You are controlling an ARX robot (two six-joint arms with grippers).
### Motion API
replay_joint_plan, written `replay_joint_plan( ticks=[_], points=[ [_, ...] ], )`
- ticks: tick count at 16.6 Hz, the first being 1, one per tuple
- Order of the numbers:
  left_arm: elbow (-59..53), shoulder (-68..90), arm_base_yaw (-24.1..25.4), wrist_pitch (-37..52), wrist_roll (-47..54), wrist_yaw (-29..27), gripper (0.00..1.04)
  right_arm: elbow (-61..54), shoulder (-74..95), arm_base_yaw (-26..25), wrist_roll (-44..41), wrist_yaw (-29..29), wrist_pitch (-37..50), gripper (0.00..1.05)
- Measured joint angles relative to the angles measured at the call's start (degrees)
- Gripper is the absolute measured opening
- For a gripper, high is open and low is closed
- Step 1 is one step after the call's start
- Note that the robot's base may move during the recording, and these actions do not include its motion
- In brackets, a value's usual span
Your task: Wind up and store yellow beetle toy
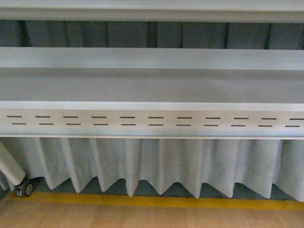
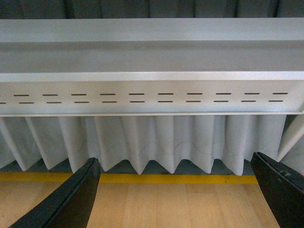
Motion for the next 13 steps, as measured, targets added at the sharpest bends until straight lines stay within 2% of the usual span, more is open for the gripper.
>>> replay_joint_plan(
  ticks=[13],
  points=[
    [0.0,0.0,0.0,0.0,0.0,0.0,0.98,0.0,0.0,0.0,0.0,0.0,0.0,0.98]
  ],
)
